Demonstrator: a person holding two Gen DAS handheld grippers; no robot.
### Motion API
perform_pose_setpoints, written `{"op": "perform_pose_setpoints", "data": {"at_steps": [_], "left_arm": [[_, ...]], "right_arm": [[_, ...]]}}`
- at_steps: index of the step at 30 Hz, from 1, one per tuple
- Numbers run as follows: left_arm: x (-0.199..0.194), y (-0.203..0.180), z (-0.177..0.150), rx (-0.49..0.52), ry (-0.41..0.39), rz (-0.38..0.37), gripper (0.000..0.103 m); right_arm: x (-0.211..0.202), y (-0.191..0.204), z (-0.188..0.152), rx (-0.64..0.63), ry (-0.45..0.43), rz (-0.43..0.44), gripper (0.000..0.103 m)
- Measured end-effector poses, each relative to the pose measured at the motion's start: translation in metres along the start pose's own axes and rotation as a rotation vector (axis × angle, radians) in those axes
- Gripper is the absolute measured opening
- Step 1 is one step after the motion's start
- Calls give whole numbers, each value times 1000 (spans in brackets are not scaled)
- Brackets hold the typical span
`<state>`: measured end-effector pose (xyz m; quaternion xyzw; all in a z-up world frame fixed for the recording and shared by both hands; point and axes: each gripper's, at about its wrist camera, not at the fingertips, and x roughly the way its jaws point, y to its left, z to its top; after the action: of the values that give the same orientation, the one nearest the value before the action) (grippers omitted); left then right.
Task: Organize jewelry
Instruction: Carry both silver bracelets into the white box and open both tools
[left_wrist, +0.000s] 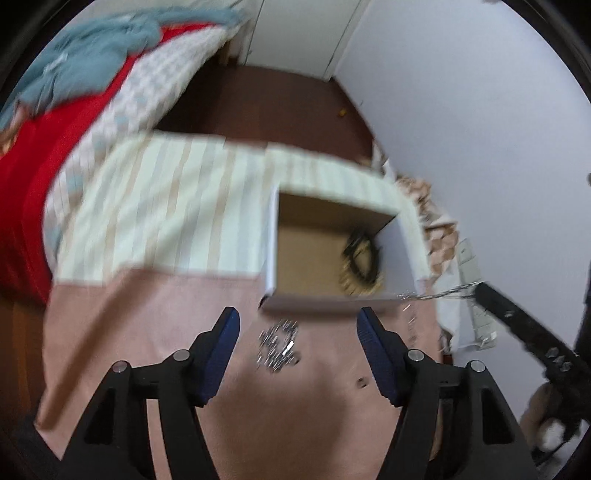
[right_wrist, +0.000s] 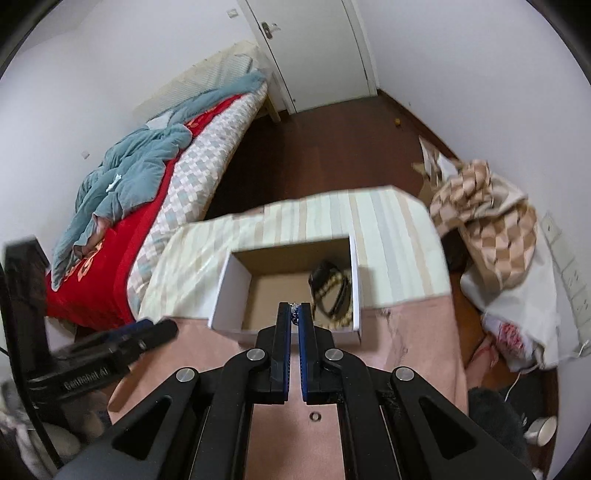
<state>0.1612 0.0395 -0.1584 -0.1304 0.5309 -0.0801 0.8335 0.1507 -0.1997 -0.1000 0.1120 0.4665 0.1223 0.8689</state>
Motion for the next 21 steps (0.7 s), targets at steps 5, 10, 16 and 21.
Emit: {"op": "perform_pose_setpoints", "data": {"at_steps": [5,10,16,21], "left_arm": [[55,17,-24,-46,105,46,63],[87,16,-27,-39,132,95,61],[99,-8,-28,126,89,189,7],[85,-4,-34,91,67,118,1]], "right_arm": [[24,-16,-35,48,55,-15,4],[42,-31,-60,92,103,-36,4],[50,-41,-74,109,123,-62,4],[49,-41,-73,112,117,-71,4]]}}
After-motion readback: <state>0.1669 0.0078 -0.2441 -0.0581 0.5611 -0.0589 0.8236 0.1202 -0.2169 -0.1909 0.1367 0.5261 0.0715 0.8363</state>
